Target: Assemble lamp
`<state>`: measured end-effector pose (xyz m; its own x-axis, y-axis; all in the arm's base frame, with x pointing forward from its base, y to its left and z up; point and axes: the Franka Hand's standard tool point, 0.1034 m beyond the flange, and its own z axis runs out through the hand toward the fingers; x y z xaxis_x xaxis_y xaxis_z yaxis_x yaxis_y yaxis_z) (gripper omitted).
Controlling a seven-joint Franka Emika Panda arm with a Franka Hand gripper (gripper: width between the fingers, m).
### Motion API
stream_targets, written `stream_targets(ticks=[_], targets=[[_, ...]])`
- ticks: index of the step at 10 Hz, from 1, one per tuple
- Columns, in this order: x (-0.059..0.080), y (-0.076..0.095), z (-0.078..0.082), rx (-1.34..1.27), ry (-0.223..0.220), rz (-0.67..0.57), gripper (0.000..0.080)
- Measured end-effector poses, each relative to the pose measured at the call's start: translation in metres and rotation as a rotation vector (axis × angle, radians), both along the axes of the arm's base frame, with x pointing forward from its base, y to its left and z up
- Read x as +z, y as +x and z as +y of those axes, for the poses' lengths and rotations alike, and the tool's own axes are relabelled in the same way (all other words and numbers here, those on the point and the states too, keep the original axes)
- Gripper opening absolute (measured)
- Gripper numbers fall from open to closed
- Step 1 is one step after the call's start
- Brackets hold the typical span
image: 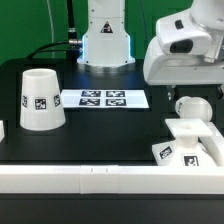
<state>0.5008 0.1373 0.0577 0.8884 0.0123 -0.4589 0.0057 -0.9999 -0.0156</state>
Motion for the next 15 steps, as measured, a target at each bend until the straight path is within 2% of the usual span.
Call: stream_targets(ticks=[1,2,4,5,7,8,14,15], targets=[[-0.004,-0.002,0.000,0.000,-0.003,0.035,0.0698],[-0.007,-0.010,-0.001,0.004,-0.012,0.121,0.0698],[-0.020,-0.012,0.002,0.006,-0.014,0.220,0.0698],[-0.020,-0.019,0.001,0.009,-0.019,0.304,0.0698],[-0.026,-0.018,0.002,0.017,-0.024,0.414,0.0698],[-0.029,-0.011,0.005,0.015,-0.019,0.380,0.0698],[-0.047,-0.019,0.002,0.007,-0.022,0.363,0.0698],[-0.049,-0.021,0.002,-0.002,-0.029,0.367,0.0670]])
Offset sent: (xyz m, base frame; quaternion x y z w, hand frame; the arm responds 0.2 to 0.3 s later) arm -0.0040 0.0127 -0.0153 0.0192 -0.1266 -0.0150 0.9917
